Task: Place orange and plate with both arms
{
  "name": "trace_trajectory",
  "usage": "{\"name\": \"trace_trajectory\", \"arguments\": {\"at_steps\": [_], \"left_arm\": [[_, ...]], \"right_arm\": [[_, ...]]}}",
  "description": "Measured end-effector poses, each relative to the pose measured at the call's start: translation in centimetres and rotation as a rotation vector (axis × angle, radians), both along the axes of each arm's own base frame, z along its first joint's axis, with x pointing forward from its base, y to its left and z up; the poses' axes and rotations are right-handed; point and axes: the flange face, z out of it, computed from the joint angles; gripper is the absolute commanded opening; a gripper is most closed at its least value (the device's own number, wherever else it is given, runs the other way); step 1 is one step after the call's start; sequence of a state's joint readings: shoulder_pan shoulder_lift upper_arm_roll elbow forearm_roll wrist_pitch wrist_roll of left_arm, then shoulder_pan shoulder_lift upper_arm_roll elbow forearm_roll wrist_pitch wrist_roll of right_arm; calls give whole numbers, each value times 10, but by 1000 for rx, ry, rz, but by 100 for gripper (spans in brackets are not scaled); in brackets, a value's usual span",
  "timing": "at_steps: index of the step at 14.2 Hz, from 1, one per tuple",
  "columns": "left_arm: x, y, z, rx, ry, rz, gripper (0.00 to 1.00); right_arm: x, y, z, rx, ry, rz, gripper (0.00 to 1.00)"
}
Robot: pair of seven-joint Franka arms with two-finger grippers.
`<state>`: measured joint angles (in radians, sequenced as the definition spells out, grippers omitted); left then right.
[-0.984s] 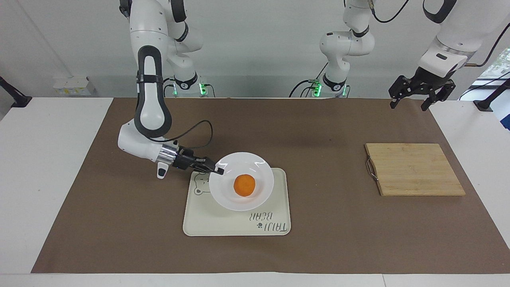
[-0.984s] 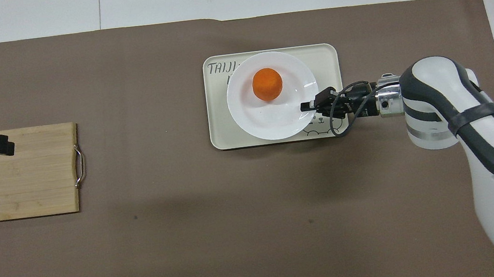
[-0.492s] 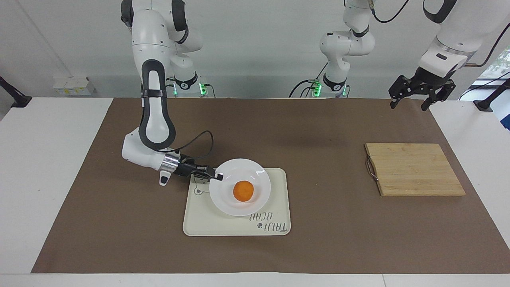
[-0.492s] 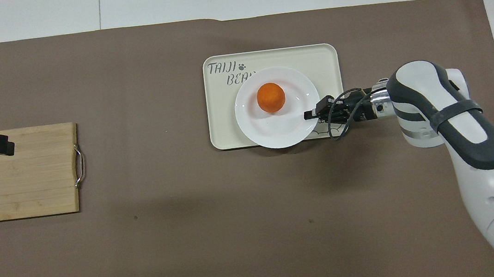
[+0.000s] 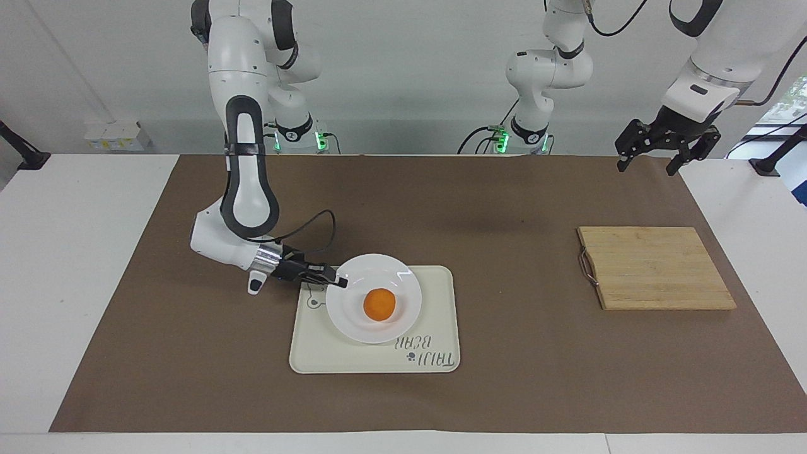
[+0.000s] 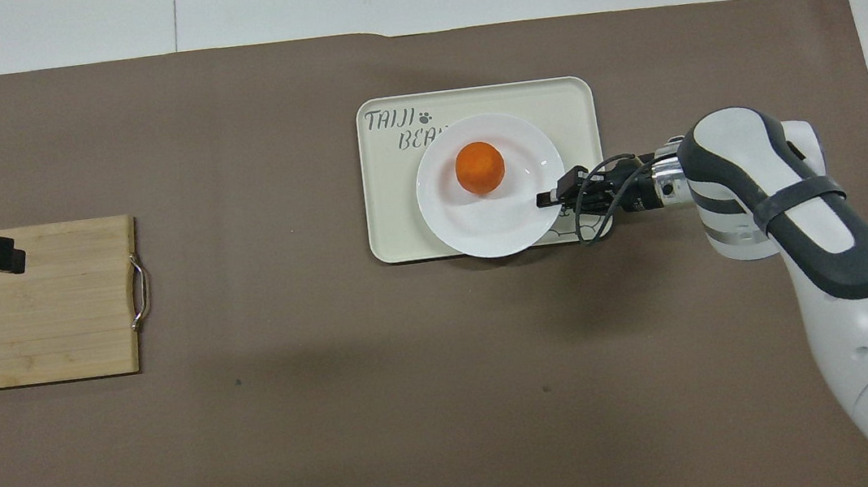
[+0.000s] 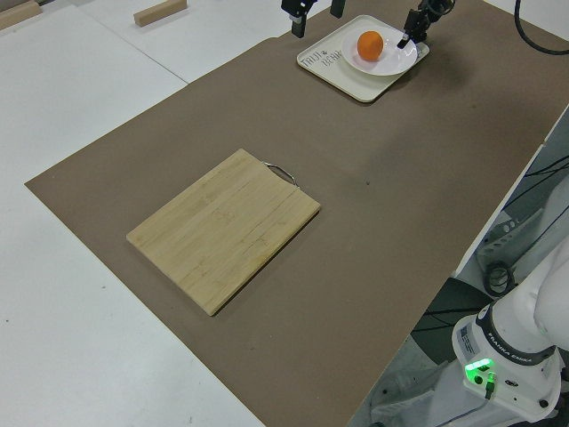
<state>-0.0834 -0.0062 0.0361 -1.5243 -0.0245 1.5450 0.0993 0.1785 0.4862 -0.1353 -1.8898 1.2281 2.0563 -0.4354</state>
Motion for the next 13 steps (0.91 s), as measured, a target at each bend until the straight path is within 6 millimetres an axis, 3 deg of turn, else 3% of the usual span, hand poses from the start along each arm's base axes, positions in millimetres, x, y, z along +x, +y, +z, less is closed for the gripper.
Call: {"name": "trace_trajectory", "arguments": {"at_steps": [1, 2, 7, 13], "left_arm": [[0, 0, 0, 0, 0, 0, 100], [0, 0, 0, 0, 0, 0, 100], [0, 0, 0, 0, 0, 0, 100], [0, 0, 0, 0, 0, 0, 100]], "right_arm": [[0, 0, -1, -3, 0, -1, 91], [0, 0, -1, -7, -2, -5, 100], [5, -8, 12, -21, -1, -33, 100], [16, -38, 89, -259, -20, 14, 100]]}}
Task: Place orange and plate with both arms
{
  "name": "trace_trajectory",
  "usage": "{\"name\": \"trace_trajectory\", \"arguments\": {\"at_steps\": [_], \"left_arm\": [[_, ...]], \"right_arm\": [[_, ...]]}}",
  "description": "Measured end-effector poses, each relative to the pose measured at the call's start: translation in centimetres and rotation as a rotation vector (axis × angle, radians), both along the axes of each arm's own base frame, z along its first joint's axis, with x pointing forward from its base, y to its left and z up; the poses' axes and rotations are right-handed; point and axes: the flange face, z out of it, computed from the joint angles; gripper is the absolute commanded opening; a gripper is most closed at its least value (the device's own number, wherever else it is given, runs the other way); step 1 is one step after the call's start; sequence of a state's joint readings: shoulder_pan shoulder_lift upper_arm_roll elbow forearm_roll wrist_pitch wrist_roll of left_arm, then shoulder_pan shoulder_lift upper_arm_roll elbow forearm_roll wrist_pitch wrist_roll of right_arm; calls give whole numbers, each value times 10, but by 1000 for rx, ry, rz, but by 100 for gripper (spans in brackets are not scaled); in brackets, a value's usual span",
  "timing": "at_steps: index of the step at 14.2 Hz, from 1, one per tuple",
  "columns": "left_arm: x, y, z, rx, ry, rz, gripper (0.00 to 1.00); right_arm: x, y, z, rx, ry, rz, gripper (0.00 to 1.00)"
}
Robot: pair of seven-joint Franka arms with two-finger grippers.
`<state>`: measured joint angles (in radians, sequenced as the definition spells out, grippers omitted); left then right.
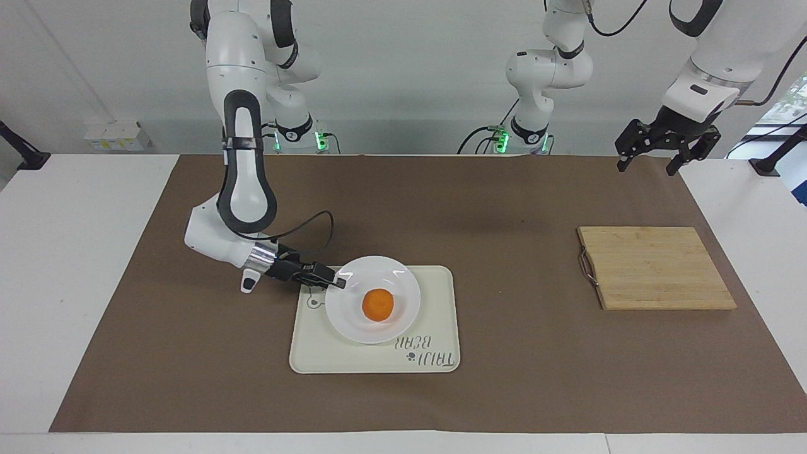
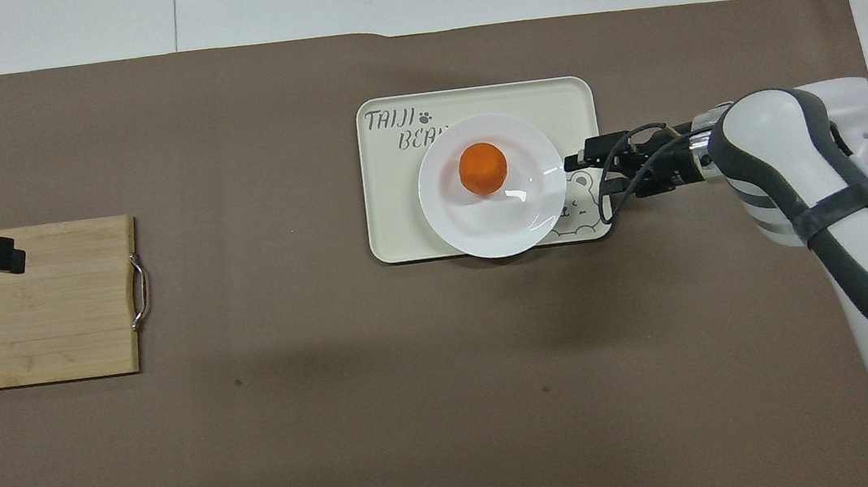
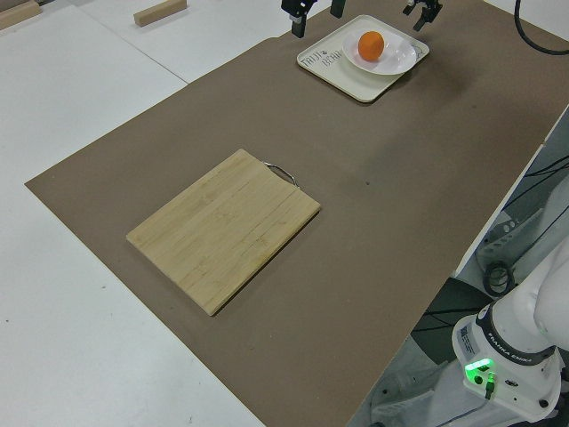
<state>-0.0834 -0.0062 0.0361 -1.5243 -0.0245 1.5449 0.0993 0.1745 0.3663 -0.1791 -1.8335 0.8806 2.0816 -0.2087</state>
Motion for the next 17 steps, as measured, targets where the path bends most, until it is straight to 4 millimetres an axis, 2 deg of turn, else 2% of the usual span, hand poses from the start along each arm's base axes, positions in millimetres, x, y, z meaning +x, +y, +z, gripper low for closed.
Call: {"name": "trace_trajectory", "arguments": {"at_steps": [4, 8, 11, 14, 17], "left_arm": [[0, 0, 0, 0, 0, 0, 100], [0, 0, 0, 0, 0, 0, 100], [0, 0, 0, 0, 0, 0, 100], [0, 0, 0, 0, 2, 0, 100], [-2, 1, -1, 2, 15, 0, 100]], "right_arm": [[-7, -12, 79, -320, -32, 67, 100], [-33, -22, 140, -455, 9, 90, 100], [-50, -46, 187, -524, 21, 109, 100], [-74, -79, 235, -588, 36, 95, 100], [-93, -94, 260, -618, 52, 88, 100]]}}
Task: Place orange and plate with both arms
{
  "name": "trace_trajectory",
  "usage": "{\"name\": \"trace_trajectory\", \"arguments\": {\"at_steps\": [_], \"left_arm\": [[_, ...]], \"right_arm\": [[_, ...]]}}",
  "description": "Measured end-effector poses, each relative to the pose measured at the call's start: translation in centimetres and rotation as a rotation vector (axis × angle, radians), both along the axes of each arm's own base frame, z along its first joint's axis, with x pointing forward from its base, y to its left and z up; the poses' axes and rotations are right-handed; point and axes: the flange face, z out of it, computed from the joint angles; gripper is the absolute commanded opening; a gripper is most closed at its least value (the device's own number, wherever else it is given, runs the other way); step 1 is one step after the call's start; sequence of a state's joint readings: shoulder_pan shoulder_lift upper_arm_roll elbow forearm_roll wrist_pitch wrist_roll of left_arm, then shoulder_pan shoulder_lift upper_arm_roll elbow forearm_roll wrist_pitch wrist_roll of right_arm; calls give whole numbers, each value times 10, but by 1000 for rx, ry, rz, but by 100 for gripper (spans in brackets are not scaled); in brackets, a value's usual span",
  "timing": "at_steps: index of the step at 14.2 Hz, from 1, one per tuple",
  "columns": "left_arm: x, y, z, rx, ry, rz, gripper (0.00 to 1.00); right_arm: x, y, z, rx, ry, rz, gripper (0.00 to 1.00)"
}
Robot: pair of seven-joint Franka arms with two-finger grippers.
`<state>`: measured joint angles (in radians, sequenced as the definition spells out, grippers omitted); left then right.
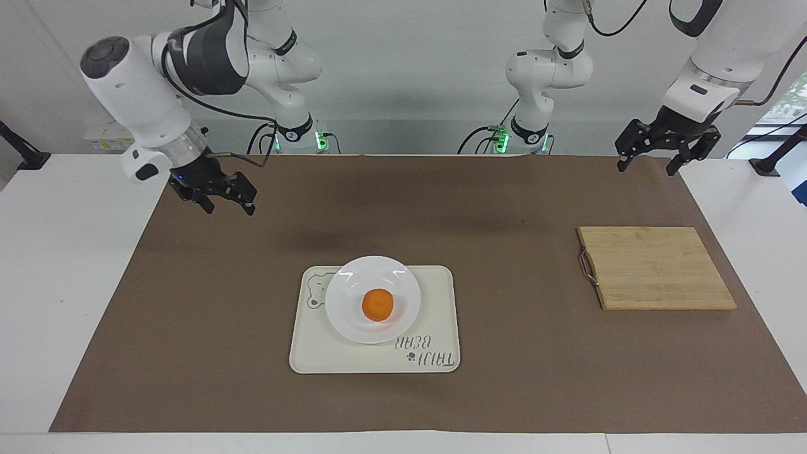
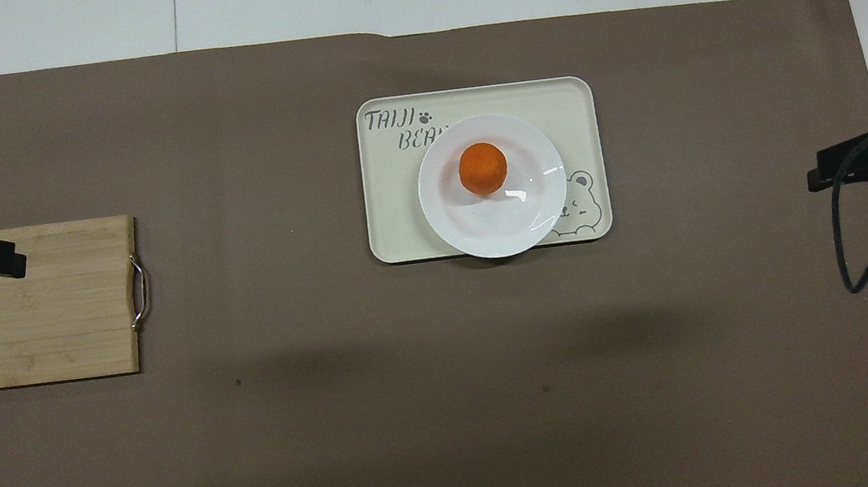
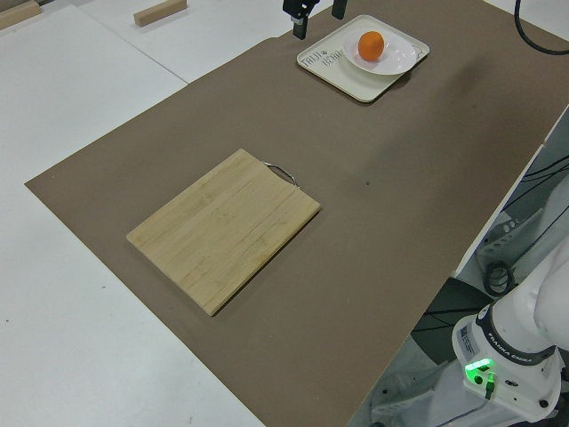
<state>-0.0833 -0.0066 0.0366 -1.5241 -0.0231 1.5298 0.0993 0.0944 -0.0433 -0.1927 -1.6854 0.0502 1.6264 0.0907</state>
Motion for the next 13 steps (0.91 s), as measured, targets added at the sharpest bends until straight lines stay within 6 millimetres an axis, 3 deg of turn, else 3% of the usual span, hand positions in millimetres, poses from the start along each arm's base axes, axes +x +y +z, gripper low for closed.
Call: {"name": "trace_trajectory", "arguments": {"at_steps": [2, 6, 9, 13], "left_arm": [[-1, 0, 2, 0, -4, 0, 100], [-2, -1, 4, -1, -7, -2, 100], [-3, -4, 4, 0, -2, -7, 100], [-8, -5, 7, 0, 11, -1, 100]], "right_arm": [[-9, -6, 11, 4, -3, -9, 100], [-17, 5, 32, -31, -27, 20, 100], [-23, 17, 57, -40, -30, 44, 100], [-36, 17, 91, -43, -46, 110, 100]]}}
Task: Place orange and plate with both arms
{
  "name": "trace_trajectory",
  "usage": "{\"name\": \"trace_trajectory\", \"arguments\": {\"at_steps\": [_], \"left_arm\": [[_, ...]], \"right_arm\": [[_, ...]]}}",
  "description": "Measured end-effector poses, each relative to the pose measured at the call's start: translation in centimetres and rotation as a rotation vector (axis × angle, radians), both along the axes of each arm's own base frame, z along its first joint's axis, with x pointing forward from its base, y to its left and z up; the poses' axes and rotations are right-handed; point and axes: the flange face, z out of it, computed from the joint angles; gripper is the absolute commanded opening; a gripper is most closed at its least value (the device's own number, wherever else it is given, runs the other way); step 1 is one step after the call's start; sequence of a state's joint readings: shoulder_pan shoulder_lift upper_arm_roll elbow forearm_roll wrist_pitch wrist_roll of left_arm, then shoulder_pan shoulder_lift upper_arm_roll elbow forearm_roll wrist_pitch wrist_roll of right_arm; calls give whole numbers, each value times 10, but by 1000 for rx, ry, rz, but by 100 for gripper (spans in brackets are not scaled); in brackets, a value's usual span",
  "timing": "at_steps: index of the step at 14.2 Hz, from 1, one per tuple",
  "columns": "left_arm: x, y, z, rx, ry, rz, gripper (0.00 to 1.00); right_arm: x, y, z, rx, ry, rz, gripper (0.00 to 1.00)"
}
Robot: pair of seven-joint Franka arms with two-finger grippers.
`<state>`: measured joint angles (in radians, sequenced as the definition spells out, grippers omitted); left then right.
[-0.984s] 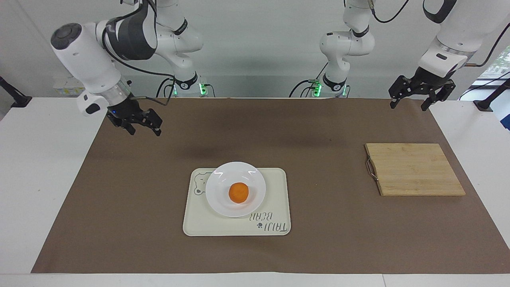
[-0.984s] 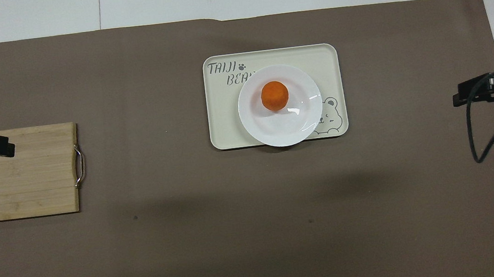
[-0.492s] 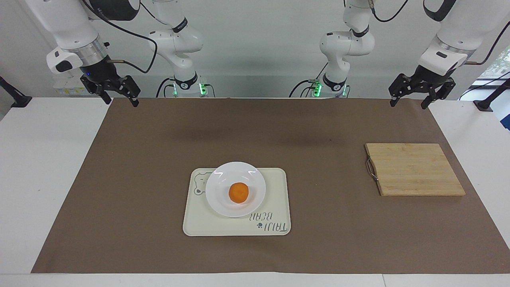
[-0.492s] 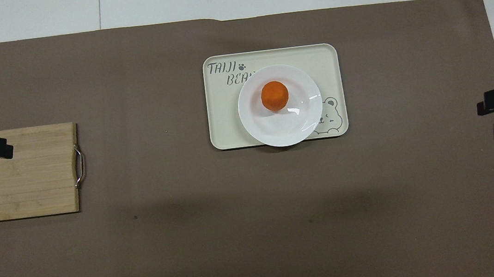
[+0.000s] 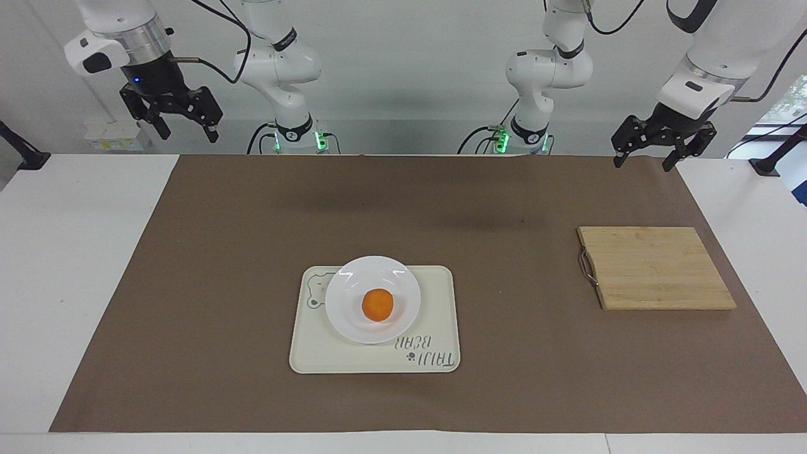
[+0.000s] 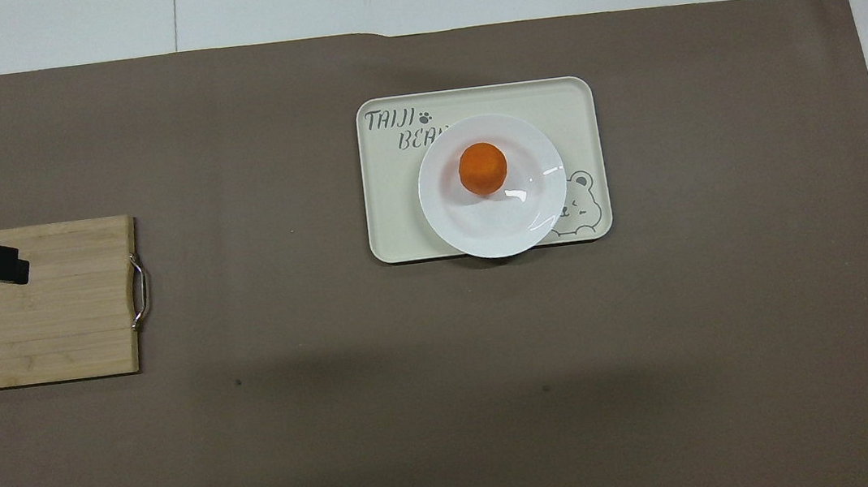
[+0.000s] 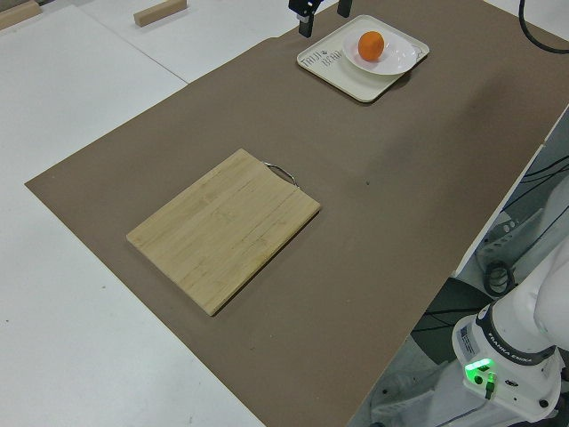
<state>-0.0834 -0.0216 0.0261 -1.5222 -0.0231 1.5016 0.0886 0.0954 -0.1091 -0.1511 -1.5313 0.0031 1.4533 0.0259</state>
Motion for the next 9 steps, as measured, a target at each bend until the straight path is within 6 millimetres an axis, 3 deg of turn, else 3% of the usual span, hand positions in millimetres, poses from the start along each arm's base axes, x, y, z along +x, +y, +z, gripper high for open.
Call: {"name": "trace_trajectory", "arguments": {"at_steps": [9], "left_arm": [[-14, 2, 8, 1, 35, 2, 100]], "right_arm": [[-3, -1, -6, 1, 34, -3, 100]]}}
